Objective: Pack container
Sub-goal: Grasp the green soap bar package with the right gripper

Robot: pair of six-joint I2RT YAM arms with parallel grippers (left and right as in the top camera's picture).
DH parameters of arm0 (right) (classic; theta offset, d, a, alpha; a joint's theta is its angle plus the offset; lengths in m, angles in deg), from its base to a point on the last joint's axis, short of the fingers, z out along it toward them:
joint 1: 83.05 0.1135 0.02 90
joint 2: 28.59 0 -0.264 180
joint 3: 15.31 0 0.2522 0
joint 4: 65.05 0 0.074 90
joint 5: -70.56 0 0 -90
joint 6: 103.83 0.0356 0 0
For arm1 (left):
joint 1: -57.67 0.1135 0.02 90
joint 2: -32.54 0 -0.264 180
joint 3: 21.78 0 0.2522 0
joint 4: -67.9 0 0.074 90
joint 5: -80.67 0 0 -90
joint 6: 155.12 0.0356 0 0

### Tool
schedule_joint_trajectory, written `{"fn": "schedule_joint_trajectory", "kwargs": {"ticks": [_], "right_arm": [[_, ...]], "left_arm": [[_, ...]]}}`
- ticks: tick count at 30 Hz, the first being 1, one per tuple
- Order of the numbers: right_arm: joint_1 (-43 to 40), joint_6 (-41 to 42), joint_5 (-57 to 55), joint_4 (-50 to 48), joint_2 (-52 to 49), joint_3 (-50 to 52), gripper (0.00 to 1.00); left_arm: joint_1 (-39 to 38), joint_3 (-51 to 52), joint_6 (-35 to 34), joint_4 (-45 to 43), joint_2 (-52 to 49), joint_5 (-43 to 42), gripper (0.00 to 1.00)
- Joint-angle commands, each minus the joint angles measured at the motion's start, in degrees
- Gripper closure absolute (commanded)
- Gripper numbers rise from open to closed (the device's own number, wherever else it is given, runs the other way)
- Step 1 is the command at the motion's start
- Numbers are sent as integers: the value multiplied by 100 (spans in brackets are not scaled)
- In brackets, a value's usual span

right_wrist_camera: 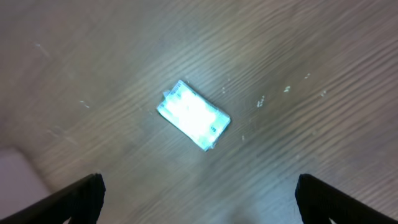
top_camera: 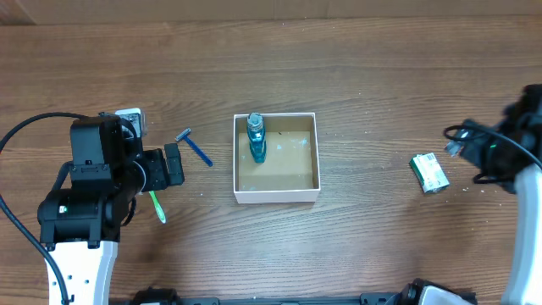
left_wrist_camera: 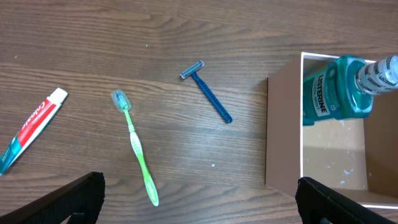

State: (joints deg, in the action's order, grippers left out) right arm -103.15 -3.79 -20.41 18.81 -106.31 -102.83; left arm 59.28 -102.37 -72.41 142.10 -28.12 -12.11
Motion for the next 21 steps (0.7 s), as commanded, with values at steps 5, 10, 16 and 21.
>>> {"fn": "schedule_joint_trajectory", "kwargs": {"ticks": [5, 10, 16, 21], "right_arm": [[20, -1165, 151, -964, -1537, 822, 0], [22, -1453, 424, -1447, -2240, 822, 0], [22, -1502, 411, -1703, -2634, 824, 0], [22, -1510, 549, -1893, -2647, 824, 0]], "left_arm": [[-13, -116, 90, -13, -9, 42, 0], [-13, -116, 87, -35, -9, 42, 0], [-13, -116, 90, -61, -9, 44, 0], [-13, -116, 90, -68, -9, 44, 0]]}}
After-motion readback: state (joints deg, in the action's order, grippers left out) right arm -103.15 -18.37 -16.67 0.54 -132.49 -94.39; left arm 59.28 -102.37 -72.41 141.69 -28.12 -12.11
